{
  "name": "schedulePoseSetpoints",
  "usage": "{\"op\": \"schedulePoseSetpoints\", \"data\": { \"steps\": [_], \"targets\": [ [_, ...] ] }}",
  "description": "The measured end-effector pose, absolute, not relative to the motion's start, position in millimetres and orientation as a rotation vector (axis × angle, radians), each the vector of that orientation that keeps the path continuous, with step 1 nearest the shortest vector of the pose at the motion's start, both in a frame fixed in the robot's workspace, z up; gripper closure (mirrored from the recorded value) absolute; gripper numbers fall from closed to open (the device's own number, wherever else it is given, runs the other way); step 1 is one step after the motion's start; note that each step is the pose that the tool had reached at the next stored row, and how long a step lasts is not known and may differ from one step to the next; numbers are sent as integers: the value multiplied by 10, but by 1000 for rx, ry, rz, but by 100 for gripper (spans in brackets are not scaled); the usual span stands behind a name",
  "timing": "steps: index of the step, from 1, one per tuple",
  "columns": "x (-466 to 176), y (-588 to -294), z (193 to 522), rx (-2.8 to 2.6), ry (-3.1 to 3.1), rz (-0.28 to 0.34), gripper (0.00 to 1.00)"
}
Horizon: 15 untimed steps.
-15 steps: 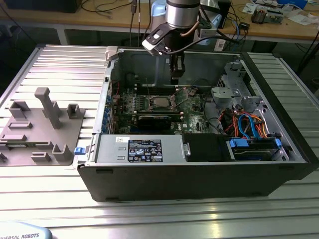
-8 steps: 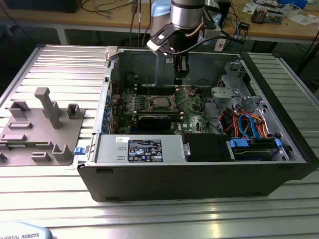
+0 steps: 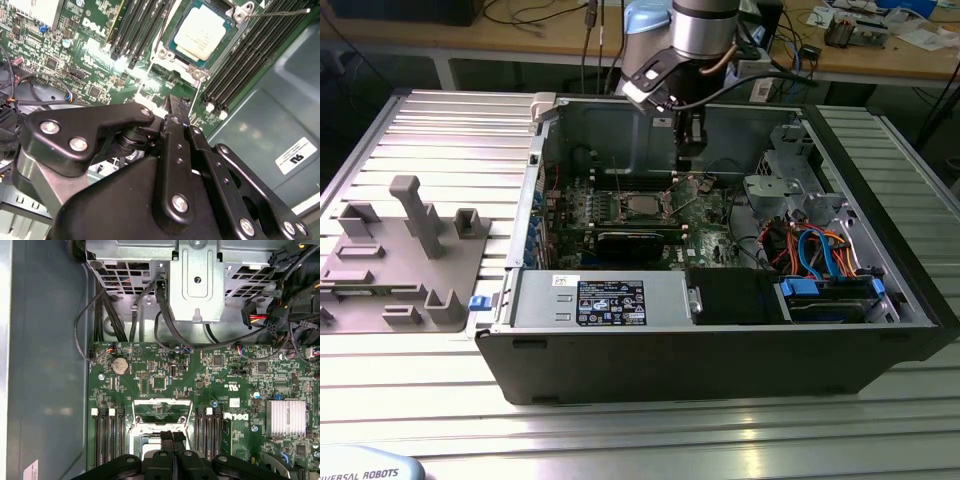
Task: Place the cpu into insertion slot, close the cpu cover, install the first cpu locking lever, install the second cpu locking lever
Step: 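Close the cpu cover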
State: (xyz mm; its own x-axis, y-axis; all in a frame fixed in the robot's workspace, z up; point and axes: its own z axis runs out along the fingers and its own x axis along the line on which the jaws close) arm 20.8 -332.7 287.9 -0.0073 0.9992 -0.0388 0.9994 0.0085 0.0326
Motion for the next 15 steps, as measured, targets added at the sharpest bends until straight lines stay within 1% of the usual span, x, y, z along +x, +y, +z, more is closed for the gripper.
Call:
{"op": "schedulePoseSetpoints", "data": {
  "steps": [15],
  "targets": [
    [421, -3327, 2861, 2178, 2196, -9, 89]
  ]
}}
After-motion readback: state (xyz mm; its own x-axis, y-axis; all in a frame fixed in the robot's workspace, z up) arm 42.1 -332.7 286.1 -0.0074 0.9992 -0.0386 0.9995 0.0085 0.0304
